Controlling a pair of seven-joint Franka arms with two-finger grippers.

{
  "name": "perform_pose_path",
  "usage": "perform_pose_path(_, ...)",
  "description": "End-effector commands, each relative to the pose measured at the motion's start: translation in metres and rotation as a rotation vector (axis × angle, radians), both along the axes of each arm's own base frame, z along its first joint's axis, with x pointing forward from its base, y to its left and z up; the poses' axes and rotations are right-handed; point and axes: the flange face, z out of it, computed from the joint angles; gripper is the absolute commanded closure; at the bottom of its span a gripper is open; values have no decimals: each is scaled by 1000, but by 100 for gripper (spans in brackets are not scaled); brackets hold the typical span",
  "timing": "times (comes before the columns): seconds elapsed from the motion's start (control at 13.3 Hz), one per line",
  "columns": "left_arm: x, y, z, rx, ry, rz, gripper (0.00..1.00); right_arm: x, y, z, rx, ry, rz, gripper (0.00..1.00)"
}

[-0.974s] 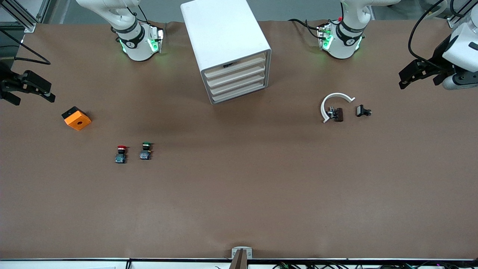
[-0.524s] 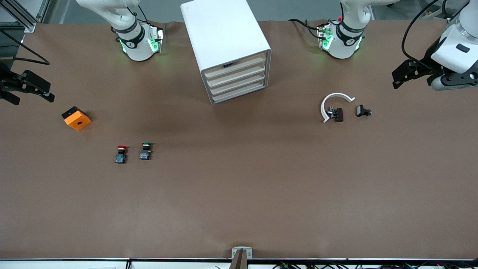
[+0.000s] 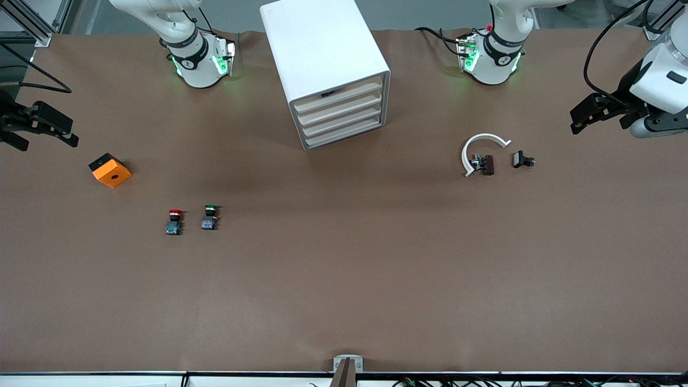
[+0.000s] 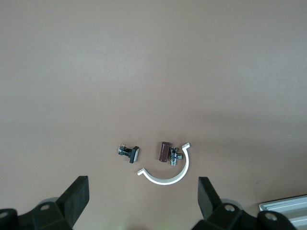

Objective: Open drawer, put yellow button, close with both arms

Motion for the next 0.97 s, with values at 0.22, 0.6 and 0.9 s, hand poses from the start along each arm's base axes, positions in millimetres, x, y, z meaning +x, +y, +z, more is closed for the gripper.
perform_pose_path(0.22, 13, 2, 0, -20, 3, -16, 0, 0, -1, 4, 14, 0, -4, 0)
perform_pose_path(0.6, 13, 2, 0, -23, 3, -2, 0, 0, -1, 4, 14, 0, -4, 0)
perform_pose_path(0.9, 12, 3, 0, -20, 12, -4, 0, 0, -1, 4, 14, 0, -4, 0)
